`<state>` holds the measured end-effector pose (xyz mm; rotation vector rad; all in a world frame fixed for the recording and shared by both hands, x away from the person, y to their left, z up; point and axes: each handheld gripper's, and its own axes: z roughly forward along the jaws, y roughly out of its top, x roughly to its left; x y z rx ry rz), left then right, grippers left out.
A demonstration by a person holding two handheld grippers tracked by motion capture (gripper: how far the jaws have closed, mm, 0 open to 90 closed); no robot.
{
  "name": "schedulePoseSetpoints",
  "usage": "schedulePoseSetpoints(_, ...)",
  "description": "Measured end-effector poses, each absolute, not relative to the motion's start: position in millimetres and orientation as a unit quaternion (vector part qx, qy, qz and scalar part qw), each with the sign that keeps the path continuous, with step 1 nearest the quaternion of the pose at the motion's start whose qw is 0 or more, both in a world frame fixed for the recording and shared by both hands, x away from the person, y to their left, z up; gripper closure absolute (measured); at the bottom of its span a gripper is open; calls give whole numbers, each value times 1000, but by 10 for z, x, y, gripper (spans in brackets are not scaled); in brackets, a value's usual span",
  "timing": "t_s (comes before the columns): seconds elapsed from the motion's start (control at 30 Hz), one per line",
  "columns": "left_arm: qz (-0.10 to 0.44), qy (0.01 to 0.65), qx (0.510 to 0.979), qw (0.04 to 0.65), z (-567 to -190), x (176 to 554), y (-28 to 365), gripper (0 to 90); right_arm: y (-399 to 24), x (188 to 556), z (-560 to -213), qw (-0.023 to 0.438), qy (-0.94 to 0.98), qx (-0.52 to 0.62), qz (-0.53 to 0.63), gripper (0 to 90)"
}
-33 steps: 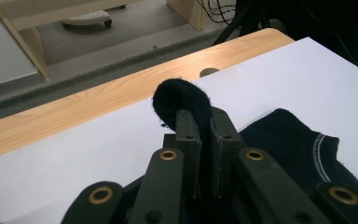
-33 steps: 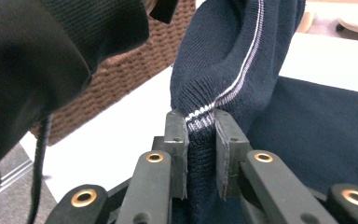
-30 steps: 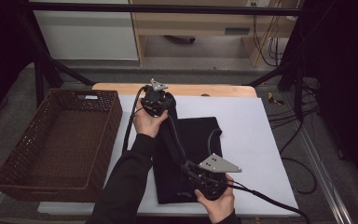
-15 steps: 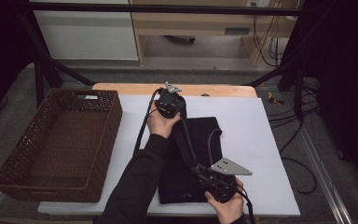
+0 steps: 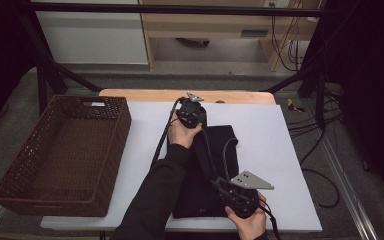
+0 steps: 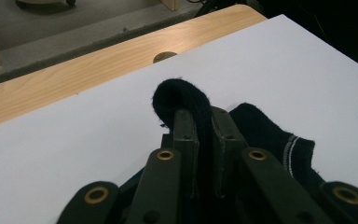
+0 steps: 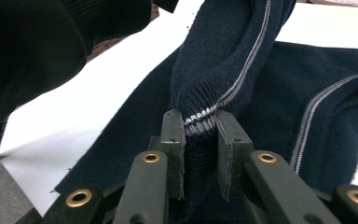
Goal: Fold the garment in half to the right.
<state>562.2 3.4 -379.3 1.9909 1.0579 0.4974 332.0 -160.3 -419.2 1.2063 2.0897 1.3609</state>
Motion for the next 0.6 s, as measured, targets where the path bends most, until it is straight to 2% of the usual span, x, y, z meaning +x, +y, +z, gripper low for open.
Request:
schedulePoseSetpoints(0.1, 198, 409, 789, 413, -3851, 5649, -48, 761, -1633, 3333, -4224, 189, 740, 438, 475, 728)
schedulePoseSetpoints(0.17, 187, 401, 785, 433, -3881, 5655, -86, 616, -1696, 3353, -4260, 203, 739, 451, 458, 696)
schedulePoseSetpoints(0.23, 174, 393, 782, 452, -3874, 5645, -83, 530, -1821, 3364, -4286, 232, 731, 474, 432, 661)
schedulePoseSetpoints(0.3, 162, 391, 780, 461, -3843, 5615, -42, 418, -1983, 3375, -4282, 237, 722, 501, 414, 653)
schedulePoseSetpoints(0.47, 149, 401, 763, 485, -3784, 5461, 216, 269, -2260, 3403, -4262, 235, 712, 501, 432, 485)
schedulePoseSetpoints(0.6, 158, 401, 758, 490, -3795, 5299, 445, 144, -2331, 3475, -4242, 208, 724, 478, 452, 355)
